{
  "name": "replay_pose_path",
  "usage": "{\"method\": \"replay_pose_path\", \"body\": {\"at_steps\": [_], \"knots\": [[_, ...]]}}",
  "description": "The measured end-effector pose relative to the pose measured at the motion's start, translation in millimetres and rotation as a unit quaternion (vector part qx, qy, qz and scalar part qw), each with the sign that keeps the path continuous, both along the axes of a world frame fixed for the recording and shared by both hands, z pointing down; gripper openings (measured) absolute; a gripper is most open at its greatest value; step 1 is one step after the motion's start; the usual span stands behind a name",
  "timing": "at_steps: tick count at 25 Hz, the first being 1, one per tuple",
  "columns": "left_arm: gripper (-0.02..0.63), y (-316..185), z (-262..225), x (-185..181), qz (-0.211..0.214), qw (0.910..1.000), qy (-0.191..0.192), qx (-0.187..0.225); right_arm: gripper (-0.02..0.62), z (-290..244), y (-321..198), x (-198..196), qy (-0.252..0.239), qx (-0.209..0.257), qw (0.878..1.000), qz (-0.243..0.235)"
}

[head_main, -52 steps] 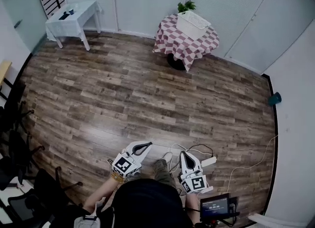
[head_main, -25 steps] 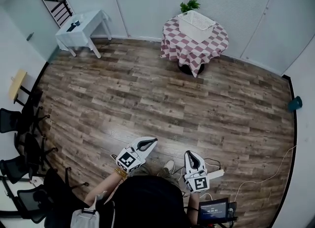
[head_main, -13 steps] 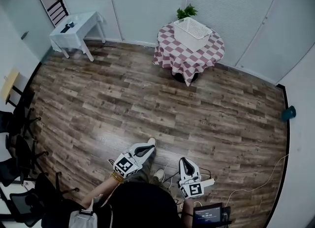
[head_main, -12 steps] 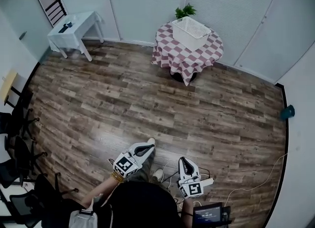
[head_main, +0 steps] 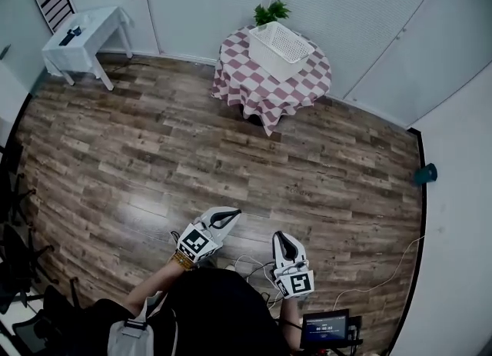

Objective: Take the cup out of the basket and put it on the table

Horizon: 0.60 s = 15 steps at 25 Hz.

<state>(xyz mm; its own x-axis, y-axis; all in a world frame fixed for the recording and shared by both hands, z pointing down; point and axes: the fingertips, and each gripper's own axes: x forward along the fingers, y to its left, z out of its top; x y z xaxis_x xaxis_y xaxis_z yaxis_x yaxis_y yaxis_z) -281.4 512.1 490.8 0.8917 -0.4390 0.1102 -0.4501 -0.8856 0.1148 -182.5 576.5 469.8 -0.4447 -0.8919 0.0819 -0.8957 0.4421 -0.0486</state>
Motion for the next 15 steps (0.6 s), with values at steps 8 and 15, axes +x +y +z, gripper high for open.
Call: {"method": "replay_pose_path", "body": {"at_steps": [8, 15], "knots": [[0.005, -81.0, -5.5, -7.9, 0.043, 0.9991, 0.003, -0.003, 0.011, -15.2, -92.3, -22.8, 0.008, -0.002, 1.0, 0.001], [0.005, -134.5, -1.8, -21.3, 0.059, 0.9982, 0.006, 0.005, 0.012, -15.7, -147.7, -36.0, 0.011, -0.002, 1.0, 0.011]]}}
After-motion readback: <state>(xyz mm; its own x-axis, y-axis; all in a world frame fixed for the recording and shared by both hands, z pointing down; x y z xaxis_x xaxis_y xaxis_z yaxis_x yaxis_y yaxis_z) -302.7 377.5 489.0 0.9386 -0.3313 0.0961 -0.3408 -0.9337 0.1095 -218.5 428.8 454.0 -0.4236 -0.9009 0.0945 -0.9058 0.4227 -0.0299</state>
